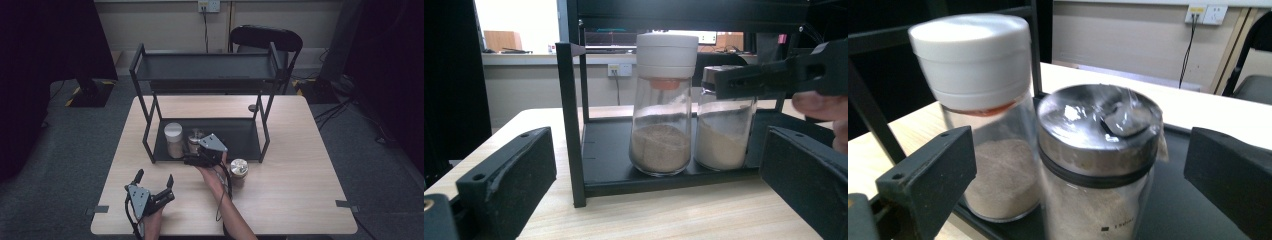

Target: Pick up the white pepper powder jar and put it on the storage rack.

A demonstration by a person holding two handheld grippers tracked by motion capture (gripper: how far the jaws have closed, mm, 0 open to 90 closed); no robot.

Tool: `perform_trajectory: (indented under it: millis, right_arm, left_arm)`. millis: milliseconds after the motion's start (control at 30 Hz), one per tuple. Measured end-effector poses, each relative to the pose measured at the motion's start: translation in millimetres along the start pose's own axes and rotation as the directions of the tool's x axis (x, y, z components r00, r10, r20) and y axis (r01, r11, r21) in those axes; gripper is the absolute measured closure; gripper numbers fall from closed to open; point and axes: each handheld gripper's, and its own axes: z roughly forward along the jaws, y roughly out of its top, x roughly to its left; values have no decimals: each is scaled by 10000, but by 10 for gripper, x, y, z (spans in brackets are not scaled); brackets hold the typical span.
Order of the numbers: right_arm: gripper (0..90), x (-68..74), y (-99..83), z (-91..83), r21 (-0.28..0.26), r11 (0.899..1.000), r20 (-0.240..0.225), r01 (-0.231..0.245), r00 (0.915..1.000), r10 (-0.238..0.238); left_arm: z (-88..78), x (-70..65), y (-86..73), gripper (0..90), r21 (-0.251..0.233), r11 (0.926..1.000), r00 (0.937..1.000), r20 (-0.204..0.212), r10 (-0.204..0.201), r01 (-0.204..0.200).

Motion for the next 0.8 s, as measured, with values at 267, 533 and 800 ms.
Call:
perform_trajectory:
  millis: [267, 533, 800]
  right_arm:
    - [0, 48, 29, -114, -454, 9990, -52, 9, 10000, -11]
    - [1, 81, 28, -211, -560, 9984, -234, -68, 9997, 55]
    - [5, 115, 40, -345, -799, 9968, -383, 62, 9992, -93]
  left_arm:
    - [0, -1, 1, 11, 4, 10000, 10000, -5, 2, -2]
    - [0, 1, 1, 11, 4, 10000, 10000, 6, 1, -1]
    - [0, 2, 1, 11, 3, 10000, 10000, 11, 4, -4]
